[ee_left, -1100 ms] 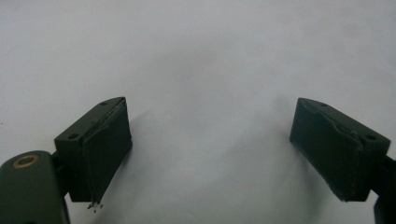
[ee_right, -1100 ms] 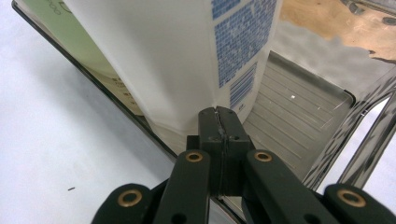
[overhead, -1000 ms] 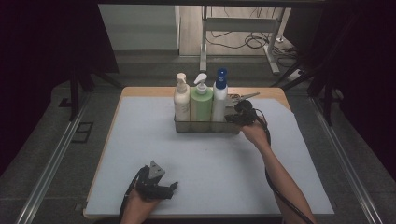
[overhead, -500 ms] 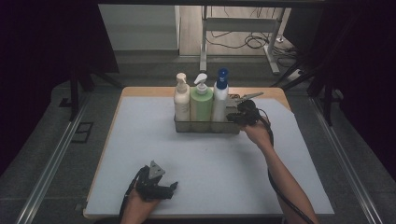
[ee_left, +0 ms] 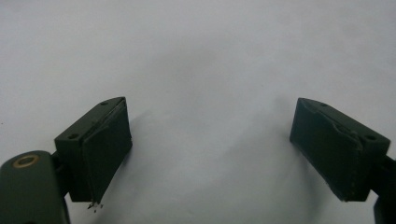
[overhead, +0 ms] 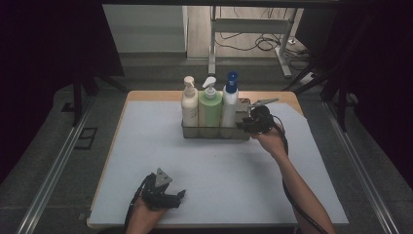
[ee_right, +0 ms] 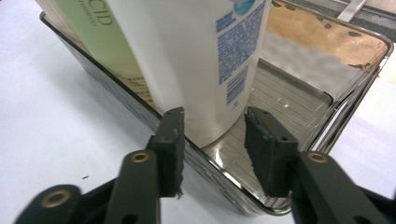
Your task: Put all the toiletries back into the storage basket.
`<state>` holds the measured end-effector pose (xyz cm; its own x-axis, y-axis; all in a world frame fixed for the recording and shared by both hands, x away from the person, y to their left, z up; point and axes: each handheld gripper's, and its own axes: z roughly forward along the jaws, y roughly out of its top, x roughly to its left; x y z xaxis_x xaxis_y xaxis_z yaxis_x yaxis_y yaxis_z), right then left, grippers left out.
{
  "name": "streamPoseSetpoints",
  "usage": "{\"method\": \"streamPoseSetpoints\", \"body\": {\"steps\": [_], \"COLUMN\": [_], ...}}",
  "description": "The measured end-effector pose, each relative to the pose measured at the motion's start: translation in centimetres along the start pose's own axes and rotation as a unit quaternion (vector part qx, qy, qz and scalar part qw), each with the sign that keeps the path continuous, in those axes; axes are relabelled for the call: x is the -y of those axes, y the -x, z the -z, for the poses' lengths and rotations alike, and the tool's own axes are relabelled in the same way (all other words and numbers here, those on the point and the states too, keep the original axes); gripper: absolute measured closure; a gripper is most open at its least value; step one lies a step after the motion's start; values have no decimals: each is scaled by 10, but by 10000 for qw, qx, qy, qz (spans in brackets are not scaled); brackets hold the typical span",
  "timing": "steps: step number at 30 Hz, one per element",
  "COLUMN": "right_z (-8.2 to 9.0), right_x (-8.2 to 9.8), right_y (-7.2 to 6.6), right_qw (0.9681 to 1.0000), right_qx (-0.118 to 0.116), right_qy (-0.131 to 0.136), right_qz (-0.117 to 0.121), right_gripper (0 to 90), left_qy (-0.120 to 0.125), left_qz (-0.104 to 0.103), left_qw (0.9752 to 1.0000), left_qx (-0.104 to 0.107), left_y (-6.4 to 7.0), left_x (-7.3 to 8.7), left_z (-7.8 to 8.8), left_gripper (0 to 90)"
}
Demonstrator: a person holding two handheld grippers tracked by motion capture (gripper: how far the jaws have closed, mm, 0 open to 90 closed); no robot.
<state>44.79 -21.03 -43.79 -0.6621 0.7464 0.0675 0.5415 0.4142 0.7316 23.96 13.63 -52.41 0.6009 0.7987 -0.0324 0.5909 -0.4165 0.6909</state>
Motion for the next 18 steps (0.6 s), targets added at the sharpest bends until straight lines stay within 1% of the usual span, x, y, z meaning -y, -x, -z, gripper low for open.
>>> {"method": "streamPoseSetpoints", "body": {"steps": [2,10,11,13,18], "right_z": [2,10,11,14,21], "right_x": [1,3,4,5,6], "right_y": [-2,-8,-9,-10,-15], "right_qw": [10000,9998,9997,9997,9995], "right_qx": [20,32,50,25,30], "right_qy": [18,43,62,93,89], "right_qz": [25,206,243,240,292], "right_gripper": [499,381,372,351,301], "left_qy": [-1,0,-1,-1,7], "left_qz": [0,-1,-2,-1,7], "left_qw": [10000,10000,10000,10000,10000], "left_qx": [1,-1,-1,0,3], "left_y": [0,0,0,0,0], "left_x": [0,0,0,0,0], "left_z": [0,0,0,0,0], "left_gripper": [122,122,122,122,123]}}
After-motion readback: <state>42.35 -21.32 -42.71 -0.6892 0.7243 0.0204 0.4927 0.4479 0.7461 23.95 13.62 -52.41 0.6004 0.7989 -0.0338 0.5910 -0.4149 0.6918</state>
